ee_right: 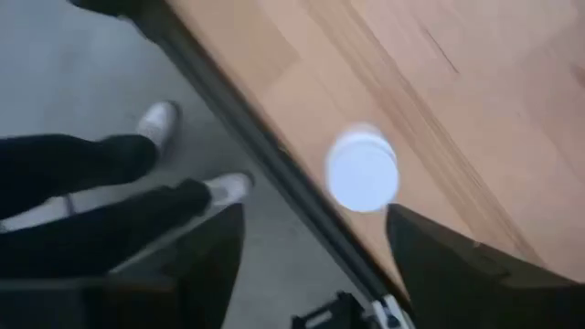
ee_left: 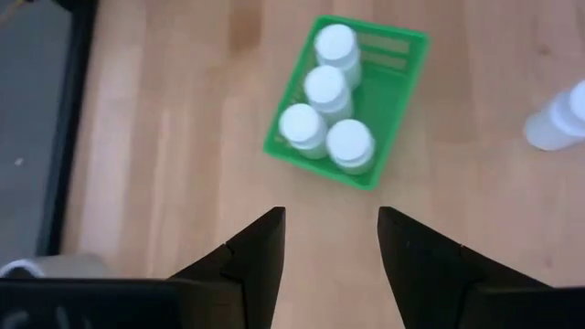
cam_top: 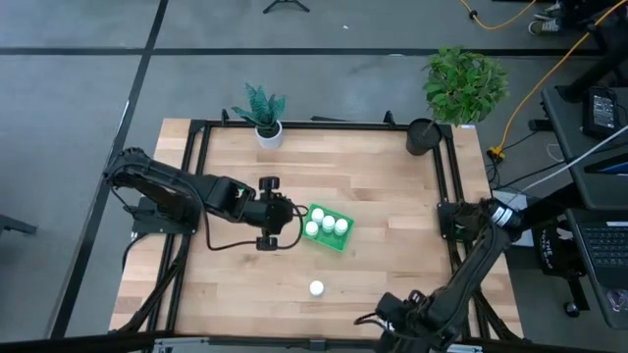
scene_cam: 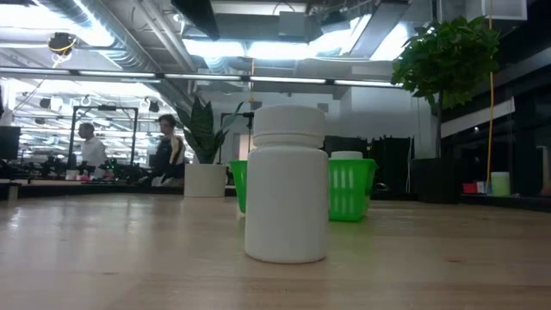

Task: Pick and place pill bottles into a basket
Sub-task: Put the white pill bottle into the green bin

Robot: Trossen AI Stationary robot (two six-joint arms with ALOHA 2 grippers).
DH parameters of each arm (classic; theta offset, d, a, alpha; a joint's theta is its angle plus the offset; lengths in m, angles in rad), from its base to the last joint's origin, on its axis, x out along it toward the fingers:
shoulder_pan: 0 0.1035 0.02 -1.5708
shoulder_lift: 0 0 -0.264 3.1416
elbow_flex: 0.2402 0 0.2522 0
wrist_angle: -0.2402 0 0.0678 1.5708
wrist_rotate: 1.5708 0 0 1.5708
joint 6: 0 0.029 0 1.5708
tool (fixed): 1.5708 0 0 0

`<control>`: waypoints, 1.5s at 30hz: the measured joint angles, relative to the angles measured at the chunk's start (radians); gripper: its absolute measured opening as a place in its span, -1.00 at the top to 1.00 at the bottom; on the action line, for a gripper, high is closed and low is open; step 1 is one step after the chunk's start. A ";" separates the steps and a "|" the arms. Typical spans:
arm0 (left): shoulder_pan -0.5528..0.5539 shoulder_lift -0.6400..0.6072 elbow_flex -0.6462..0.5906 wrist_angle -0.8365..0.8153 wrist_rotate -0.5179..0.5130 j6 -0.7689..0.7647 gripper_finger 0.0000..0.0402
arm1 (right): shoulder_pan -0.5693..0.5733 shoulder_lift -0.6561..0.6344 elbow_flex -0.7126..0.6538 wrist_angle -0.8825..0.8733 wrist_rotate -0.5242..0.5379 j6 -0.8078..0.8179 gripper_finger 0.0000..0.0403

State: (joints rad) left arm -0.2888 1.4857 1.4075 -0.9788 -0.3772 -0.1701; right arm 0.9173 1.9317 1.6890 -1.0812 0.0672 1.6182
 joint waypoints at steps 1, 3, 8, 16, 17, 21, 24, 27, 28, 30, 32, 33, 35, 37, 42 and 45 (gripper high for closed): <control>-0.005 0.000 -0.010 0.011 0.007 -0.007 0.16 | 0.000 0.009 0.000 -0.009 -0.010 0.006 -0.39; -0.014 0.000 -0.029 0.038 0.012 -0.029 0.16 | 0.000 0.017 -0.001 -0.013 -0.013 0.017 -0.55; -0.035 0.000 -0.060 0.044 0.035 -0.077 0.16 | -0.001 0.020 -0.036 -0.024 -0.012 0.049 -0.79; -0.058 0.000 -0.064 0.047 0.040 -0.101 0.16 | -0.005 0.020 -0.125 0.055 -0.040 0.082 -0.81; -0.058 0.000 -0.064 0.047 0.040 -0.105 0.16 | -0.005 0.020 -0.131 0.066 -0.040 0.082 -0.81; -0.058 0.000 -0.064 0.048 0.036 -0.119 0.16 | -0.007 0.020 -0.162 0.094 -0.045 0.082 -0.81; -0.058 0.000 -0.064 0.048 0.036 -0.123 0.16 | -0.007 0.020 -0.186 0.119 -0.046 0.081 -0.81; -0.058 0.000 -0.063 0.048 0.036 -0.123 0.16 | -0.008 0.020 -0.222 0.160 -0.046 0.080 -0.81; -0.057 0.000 -0.063 0.048 0.036 -0.123 0.16 | -0.008 0.020 -0.234 0.180 -0.046 0.080 -0.81; -0.057 0.000 -0.063 0.048 0.036 -0.123 0.16 | -0.008 0.020 -0.260 0.230 -0.046 0.080 -0.81; -0.057 0.000 -0.063 0.048 0.036 -0.123 0.16 | -0.009 0.020 -0.282 0.259 -0.050 0.080 -0.81; -0.057 0.000 -0.063 0.048 0.036 -0.123 0.16 | -0.011 0.020 -0.291 0.269 -0.060 0.080 -0.80; -0.057 0.000 -0.063 0.048 0.037 -0.123 0.16 | -0.017 0.020 -0.302 0.282 -0.089 0.080 -0.74; -0.057 0.000 -0.063 0.048 0.037 -0.123 0.16 | -0.022 0.020 -0.306 0.283 -0.105 0.077 -0.63; -0.057 0.000 -0.063 0.048 0.037 -0.123 0.16 | -0.037 0.020 -0.301 0.289 -0.115 0.038 -0.19; -0.057 0.000 -0.063 0.048 0.037 -0.117 0.16 | -0.051 0.020 -0.298 0.310 -0.116 0.018 0.11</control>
State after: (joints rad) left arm -0.3462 1.4857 1.3445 -0.9308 -0.3401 -0.2868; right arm 0.8664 1.9514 1.3908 -0.7709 -0.0490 1.6364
